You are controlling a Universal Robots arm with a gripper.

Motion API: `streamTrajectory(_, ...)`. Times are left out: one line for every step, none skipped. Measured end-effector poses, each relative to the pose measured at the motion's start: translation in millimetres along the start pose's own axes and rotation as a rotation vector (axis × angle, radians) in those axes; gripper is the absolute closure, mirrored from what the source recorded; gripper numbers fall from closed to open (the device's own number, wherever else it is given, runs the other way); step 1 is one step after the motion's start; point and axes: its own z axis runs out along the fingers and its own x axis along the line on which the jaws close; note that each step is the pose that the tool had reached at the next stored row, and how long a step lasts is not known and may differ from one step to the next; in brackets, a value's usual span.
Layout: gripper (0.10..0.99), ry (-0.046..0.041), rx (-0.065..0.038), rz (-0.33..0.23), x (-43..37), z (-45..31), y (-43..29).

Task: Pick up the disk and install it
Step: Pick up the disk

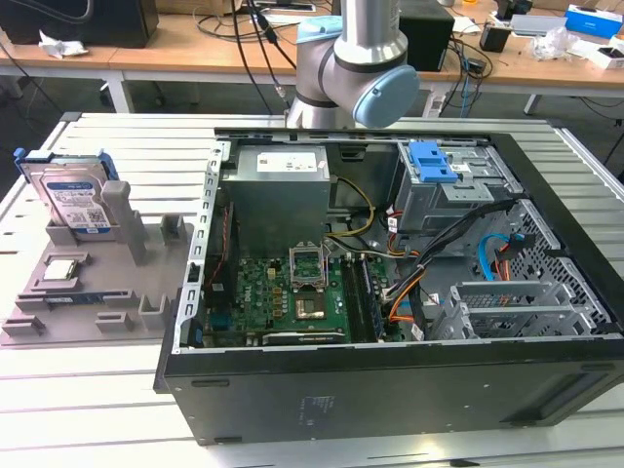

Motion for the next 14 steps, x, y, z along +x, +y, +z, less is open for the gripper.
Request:
streamTrajectory(0.980, 0.0007, 0.000, -0.011, 0.0, 0.0, 0.0)
streamTrajectory(0.980, 0.0017, -0.001, -0.028, 0.0, 0.0, 0.0)
streamTrajectory(0.980, 0.0025, -0.001, -0.041, 0.0, 0.0, 0.0)
streamTrajectory(0.980, 0.0036, -0.002, -0.059, 0.0, 0.0, 0.0)
streamTrajectory(0.980, 0.0051, -0.002, -0.082, 0.0, 0.0, 0.0)
streamTrajectory(0.980, 0.0060, -0.003, -0.098, 0.0, 0.0, 0.0)
streamTrajectory(0.980, 0.0067, -0.003, -0.111, 0.0, 0.0, 0.0)
streamTrajectory(0.980, 0.0075, -0.004, -0.122, 0.0, 0.0, 0.0)
streamTrajectory(0.980, 0.0082, -0.004, -0.134, 0.0, 0.0, 0.0)
streamTrajectory(0.980, 0.0089, -0.004, -0.146, 0.0, 0.0, 0.0)
streamTrajectory(0.980, 0.0101, -0.005, -0.165, 0.0, 0.0, 0.0)
streamTrajectory(0.980, 0.0110, -0.005, -0.180, 0.0, 0.0, 0.0)
streamTrajectory(0.980, 0.0117, -0.006, -0.192, 0.0, 0.0, 0.0)
streamTrajectory(0.980, 0.0128, -0.006, -0.209, 0.0, 0.0, 0.0)
